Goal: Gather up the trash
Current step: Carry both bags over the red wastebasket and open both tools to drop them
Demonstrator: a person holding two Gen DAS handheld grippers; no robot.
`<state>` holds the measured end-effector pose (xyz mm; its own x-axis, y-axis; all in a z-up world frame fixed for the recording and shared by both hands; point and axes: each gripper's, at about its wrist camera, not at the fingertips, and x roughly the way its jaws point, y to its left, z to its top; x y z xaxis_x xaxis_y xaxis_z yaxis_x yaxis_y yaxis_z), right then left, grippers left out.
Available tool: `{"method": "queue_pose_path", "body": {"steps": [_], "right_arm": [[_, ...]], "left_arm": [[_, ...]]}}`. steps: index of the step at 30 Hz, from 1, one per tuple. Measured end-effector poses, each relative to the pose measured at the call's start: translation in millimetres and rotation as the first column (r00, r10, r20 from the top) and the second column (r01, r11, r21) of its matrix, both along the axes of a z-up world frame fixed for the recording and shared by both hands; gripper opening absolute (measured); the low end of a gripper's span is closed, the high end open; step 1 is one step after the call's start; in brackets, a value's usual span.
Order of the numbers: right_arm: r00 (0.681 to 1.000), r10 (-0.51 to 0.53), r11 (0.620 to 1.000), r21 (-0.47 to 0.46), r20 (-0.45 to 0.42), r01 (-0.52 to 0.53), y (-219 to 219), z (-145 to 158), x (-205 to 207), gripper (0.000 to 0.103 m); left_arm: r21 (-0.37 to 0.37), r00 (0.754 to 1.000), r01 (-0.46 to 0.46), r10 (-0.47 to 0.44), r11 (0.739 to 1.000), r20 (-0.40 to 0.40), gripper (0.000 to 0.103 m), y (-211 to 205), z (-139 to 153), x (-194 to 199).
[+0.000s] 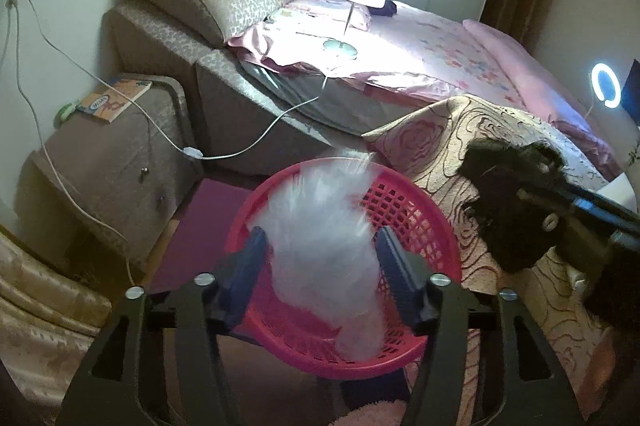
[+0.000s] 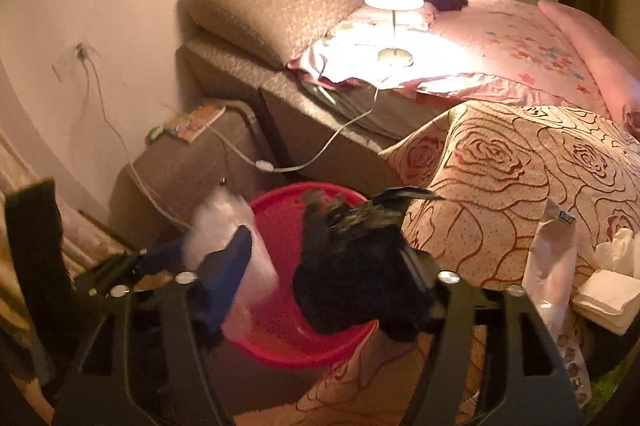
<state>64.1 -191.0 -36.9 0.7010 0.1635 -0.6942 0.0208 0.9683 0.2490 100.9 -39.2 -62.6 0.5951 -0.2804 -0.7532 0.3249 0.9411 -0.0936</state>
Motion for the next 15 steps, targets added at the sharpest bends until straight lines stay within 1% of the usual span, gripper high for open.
{"method": "queue_pose_path", "body": {"steps": [2,4,8,15], "right_arm": [[1.0,-0.004,1.0,0.009,-0.003,0.004,-2.5,0.5,2.1,0.067],[1.0,-0.008,1.0,0.013,-0.006,0.008,-4.5,-1.1,3.1,0.067],[1.0,-0.011,0.999,0.033,-0.022,0.012,-7.9,-5.6,6.1,0.067],[1.0,-0.019,1.0,0.019,0.018,0.018,-10.5,3.1,-6.8,0.067]], "left_arm": [[-0.001,1.0,-0.004,0.004,1.0,0.002,0.066,1.2,-0.6,1.5],[-0.004,1.0,-0.002,0.002,1.0,0.0,0.068,0.1,-1.2,2.5],[0.0,1.0,-0.003,0.003,1.0,-0.005,0.069,-0.5,-3.5,3.8],[-0.003,1.0,-0.02,0.02,1.0,0.005,0.069,7.9,-0.3,0.6]]}}
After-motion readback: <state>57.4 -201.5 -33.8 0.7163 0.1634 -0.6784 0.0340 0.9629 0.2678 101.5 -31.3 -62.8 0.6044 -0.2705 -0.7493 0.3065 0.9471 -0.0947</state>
